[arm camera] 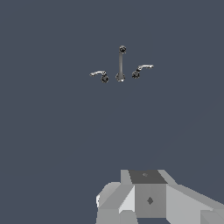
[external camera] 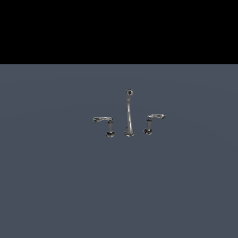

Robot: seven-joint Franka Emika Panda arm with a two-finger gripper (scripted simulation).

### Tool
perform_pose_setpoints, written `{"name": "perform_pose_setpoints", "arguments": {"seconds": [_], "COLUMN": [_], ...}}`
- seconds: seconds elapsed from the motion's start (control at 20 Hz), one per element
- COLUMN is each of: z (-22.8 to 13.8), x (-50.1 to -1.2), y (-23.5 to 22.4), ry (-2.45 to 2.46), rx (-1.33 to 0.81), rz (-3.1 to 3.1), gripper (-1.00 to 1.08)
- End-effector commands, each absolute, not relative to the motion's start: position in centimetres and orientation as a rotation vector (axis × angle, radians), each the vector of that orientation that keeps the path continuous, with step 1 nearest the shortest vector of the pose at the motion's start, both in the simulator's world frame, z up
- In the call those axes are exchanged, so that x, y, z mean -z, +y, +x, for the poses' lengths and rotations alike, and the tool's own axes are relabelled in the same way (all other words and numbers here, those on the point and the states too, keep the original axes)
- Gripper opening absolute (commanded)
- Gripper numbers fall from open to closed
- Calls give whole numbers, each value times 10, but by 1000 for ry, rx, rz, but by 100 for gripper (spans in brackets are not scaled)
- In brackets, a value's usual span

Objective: Turn on the faucet by rotating a designated handle.

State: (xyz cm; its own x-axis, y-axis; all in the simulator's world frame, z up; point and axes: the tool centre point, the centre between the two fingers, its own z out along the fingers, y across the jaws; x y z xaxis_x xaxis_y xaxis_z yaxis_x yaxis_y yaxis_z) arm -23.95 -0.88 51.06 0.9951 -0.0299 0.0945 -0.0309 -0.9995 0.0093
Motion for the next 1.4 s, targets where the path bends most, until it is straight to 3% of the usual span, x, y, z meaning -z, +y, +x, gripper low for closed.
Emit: {"name": "perform_pose_setpoints", "arguments": {"seconds": [0.0,0.6,1.35], "z": [-239,-214,-122], "x": [-511,-484,-388], "y": [-9,-3,-1], "ry": [-48,-193,-701], "rx": [-148,-140,-109], "rz": [3127,3123,3056], "gripper": [-100,-100,-100]}}
